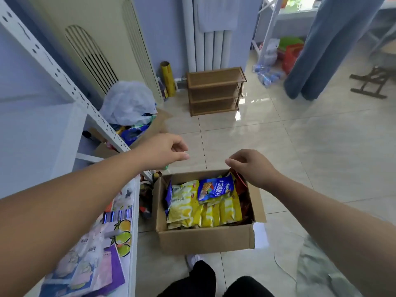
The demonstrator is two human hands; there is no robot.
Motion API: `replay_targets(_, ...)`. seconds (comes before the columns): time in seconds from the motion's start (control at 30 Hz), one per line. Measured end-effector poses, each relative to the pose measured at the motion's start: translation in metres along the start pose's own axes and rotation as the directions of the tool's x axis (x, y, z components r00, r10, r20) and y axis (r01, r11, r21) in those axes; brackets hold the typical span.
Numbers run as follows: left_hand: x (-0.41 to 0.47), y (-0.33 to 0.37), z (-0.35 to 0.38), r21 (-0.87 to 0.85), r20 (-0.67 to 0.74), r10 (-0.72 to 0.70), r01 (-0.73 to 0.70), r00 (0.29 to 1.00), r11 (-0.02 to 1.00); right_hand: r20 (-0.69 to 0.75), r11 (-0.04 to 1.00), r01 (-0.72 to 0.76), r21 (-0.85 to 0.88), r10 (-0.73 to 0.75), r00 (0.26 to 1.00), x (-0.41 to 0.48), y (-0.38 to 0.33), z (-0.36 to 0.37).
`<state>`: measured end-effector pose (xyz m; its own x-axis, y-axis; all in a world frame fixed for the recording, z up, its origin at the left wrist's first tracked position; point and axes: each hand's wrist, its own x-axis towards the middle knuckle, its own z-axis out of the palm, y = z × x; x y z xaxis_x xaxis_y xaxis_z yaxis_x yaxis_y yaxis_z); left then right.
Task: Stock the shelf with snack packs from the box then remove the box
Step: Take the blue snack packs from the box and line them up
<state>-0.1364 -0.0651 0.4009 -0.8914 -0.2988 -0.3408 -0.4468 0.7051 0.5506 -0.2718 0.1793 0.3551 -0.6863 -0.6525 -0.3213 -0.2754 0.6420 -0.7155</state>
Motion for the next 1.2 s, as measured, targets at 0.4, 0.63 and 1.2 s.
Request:
replay_targets(0.4,0.109,-0.115,0.094,0.294,0.363,-0.128,0.017,0.923,0.956,0.005,0.778,-0.515,0.361,0.551,0.835,0.071,0.132,0.087)
replay_targets(0.63,0.170,-0.200,0.141,0.432,0.459,-0.177,-0.045,0.871,0.901,0.050,0.727,-0.608,0.321,0.628,0.777,0.107,0.210,0.152)
replay_targets(1.2,0.229,-0.304,0.232,0.472,0.692,-0.301,-0.096,0.656,0.876,0.081,0.709,-0.658,0.252,0.662,0.745,0.165,0.272,0.233)
